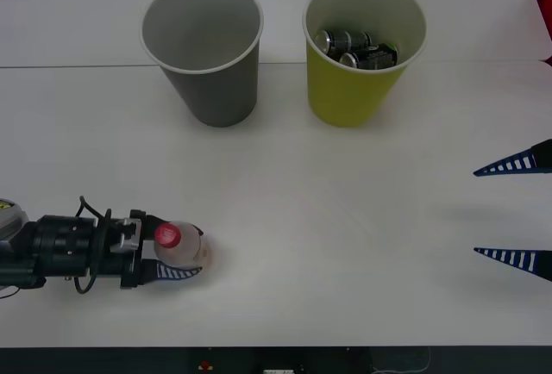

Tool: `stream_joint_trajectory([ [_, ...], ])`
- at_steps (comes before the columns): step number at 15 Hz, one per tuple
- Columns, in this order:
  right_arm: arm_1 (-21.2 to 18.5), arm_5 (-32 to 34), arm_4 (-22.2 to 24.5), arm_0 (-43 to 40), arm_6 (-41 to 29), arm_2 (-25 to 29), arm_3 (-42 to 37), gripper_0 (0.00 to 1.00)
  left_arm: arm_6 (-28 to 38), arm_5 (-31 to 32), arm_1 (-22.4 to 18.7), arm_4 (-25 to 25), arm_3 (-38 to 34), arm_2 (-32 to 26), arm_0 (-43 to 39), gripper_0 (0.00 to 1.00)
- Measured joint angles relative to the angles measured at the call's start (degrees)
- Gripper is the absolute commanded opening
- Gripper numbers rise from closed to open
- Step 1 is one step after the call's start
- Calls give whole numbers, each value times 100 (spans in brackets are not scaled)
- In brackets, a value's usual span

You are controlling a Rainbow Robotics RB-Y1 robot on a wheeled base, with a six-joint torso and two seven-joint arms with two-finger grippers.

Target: Put the can into the green bin and the plastic bottle into the gray bin

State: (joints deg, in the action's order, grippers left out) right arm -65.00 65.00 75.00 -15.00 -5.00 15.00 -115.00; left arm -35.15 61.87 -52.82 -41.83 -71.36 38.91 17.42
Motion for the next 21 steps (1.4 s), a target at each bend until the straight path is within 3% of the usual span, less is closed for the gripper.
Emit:
stream_joint_trajectory([
  [7, 0, 0, 0, 0, 0, 0, 0, 100, 466, -39, -64, -91, -222, -44, -5, 0],
  [15, 0, 0, 0, 0, 0, 0, 0, 100, 3540, -205, -231, -1502, -1923, -1162, -381, 0],
  [21, 0, 0, 0, 0, 0, 0, 0, 100, 6281, -1039, -570, -2638, -3854, -2286, -1106, 0],
])
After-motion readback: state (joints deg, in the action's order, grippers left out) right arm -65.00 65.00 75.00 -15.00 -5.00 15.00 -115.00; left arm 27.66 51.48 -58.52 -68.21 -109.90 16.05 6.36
